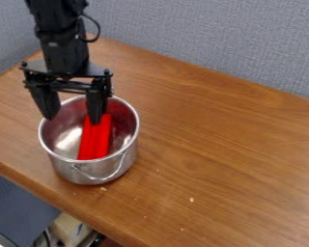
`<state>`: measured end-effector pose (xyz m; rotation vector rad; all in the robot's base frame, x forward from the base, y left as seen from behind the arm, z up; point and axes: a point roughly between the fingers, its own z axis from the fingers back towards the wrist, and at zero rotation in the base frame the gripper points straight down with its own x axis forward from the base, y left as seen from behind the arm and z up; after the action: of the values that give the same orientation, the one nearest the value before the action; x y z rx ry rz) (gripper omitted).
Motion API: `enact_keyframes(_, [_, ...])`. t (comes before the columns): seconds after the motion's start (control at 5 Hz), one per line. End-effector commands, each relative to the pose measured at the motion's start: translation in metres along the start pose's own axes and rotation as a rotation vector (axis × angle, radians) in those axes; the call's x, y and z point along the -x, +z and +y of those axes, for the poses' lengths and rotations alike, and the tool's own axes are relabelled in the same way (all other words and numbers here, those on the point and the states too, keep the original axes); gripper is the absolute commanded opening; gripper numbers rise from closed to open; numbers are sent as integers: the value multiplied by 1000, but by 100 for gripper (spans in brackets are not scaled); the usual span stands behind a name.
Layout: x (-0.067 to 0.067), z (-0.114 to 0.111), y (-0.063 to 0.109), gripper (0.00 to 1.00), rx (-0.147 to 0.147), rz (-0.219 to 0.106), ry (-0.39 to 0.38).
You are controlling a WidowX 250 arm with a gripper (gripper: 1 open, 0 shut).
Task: Move the red object from the metal pot to the table
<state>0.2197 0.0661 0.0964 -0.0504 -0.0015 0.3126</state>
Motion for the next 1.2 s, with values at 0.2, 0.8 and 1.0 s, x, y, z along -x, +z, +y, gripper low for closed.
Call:
enact_keyframes(0.2, [0, -4, -1, 100, 23, -38, 4])
enact_keyframes(0.8, [-2, -11, -15, 100, 52, -38, 2])
enact_keyframes(1.0, [-4, -13, -20, 100, 51, -39, 3])
